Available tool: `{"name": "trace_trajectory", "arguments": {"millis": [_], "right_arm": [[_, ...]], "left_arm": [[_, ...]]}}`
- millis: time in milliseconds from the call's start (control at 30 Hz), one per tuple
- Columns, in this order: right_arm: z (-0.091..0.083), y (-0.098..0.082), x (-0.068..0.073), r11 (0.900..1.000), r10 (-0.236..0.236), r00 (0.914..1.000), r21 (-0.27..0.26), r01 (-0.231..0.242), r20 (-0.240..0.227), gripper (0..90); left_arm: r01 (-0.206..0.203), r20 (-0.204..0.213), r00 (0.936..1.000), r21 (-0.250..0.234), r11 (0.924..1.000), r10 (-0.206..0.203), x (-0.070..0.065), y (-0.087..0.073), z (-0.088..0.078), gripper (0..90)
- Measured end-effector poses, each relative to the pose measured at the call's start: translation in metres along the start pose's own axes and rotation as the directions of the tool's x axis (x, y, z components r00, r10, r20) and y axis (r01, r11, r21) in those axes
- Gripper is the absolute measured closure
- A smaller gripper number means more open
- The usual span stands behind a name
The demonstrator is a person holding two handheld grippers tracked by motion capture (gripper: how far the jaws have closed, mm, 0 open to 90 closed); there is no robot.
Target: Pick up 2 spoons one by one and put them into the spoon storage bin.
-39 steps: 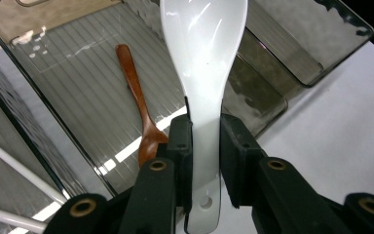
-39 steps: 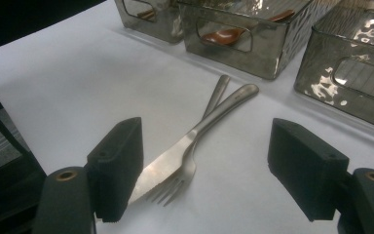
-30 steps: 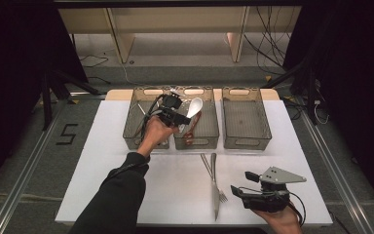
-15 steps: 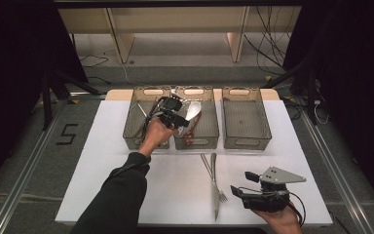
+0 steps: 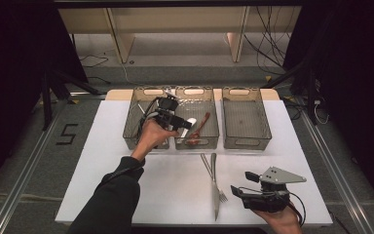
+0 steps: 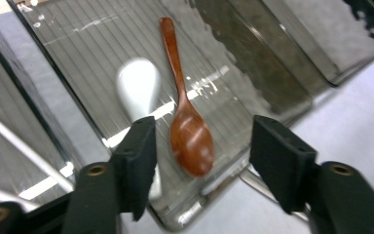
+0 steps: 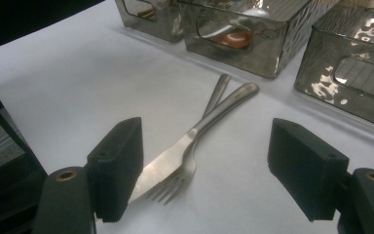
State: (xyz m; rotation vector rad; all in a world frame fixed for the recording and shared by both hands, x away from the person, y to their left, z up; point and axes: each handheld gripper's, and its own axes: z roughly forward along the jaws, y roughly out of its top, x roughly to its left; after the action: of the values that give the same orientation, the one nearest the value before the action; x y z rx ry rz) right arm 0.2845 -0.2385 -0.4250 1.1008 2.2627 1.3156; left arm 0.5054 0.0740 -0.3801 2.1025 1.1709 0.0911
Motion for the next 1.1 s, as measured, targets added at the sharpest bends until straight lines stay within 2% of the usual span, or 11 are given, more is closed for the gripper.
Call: {"name": "trace_trajectory", "arguments": {"millis": [133,233,367,567,800,1100], "right_arm": [[0.001,0.0,0.001,1.0,0.001,1.0,0.006,-0.001,0.0,29.9],[0.002,0.0,0.002,1.0,-0.001,1.0,0.007,0.001,-0.001,29.9],[0.003,0.001,0.003,1.0,-0.004,1.0,0.013,0.004,-0.004,29.8],[0.004,0.0,0.003,1.0,-0.004,1.0,0.018,0.004,-0.002,29.9],[0.007,0.001,0.005,0.999,-0.005,1.0,0.034,0.005,0.0,29.9],[0.011,0.001,0.007,0.999,0.001,1.0,0.054,-0.001,0.003,29.9]], "left_arm": [[0.009,0.027,0.9996,-0.04,0.9992,-0.008,0.0,-0.01,-0.02,36.5],[0.017,0.03,0.9994,-0.065,0.9977,-0.015,0.001,-0.018,-0.031,34.8],[-0.001,0.027,0.9996,-0.067,0.9977,0.003,0.002,-0.03,-0.043,33.3],[-0.001,0.03,0.9995,-0.092,0.9957,0.004,0.005,-0.056,-0.059,31.7],[0.01,0.034,0.9994,-0.118,0.9929,-0.006,0.005,-0.086,-0.069,30.3],[0.01,0.032,0.9995,-0.116,0.9932,-0.006,0.008,-0.115,-0.071,28.7]]}}
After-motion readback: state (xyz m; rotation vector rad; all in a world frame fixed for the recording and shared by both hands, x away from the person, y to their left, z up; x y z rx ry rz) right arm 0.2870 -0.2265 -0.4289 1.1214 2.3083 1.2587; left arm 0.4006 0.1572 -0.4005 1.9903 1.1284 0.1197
